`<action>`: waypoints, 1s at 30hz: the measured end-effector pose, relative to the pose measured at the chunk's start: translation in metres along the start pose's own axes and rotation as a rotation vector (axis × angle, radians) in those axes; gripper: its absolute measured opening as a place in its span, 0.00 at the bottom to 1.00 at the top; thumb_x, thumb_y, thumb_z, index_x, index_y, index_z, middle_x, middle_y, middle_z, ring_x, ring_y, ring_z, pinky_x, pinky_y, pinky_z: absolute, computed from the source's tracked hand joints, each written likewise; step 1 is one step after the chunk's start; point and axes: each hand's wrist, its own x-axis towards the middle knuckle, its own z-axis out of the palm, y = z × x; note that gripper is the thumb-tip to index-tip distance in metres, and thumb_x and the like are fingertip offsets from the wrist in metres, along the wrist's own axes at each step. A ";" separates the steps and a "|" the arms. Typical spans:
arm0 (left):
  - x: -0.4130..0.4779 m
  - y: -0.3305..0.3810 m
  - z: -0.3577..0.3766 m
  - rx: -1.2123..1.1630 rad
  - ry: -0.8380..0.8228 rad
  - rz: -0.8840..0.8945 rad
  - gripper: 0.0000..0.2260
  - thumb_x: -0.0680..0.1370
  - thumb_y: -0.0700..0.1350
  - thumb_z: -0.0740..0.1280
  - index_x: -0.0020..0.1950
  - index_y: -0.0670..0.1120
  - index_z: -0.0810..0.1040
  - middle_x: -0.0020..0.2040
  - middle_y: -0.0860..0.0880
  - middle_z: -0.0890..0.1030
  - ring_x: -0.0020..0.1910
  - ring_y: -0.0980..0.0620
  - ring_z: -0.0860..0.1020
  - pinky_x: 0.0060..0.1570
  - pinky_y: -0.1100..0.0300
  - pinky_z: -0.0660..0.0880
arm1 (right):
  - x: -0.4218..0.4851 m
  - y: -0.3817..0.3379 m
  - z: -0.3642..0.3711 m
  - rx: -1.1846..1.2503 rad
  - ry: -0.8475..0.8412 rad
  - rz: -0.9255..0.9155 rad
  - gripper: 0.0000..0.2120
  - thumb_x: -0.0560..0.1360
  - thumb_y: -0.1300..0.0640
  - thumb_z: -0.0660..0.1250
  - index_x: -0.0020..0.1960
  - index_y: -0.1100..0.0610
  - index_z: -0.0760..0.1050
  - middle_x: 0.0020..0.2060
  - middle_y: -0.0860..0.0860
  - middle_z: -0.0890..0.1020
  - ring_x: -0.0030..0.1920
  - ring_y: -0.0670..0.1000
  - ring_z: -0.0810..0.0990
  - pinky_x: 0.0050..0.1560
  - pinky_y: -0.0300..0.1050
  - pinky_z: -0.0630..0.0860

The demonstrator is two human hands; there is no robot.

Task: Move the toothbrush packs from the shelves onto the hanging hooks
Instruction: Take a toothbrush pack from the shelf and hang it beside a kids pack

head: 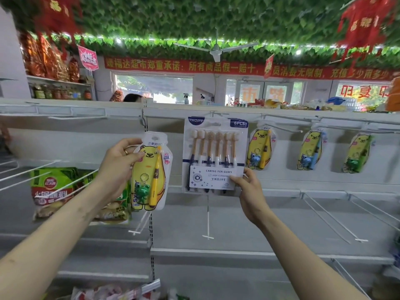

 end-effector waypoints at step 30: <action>-0.049 -0.024 0.137 -0.120 -0.277 -0.040 0.14 0.83 0.33 0.65 0.64 0.48 0.80 0.56 0.46 0.86 0.57 0.44 0.85 0.58 0.46 0.82 | -0.074 -0.047 -0.016 -0.254 -0.058 -0.226 0.09 0.86 0.57 0.64 0.64 0.52 0.77 0.53 0.53 0.84 0.52 0.55 0.85 0.51 0.51 0.85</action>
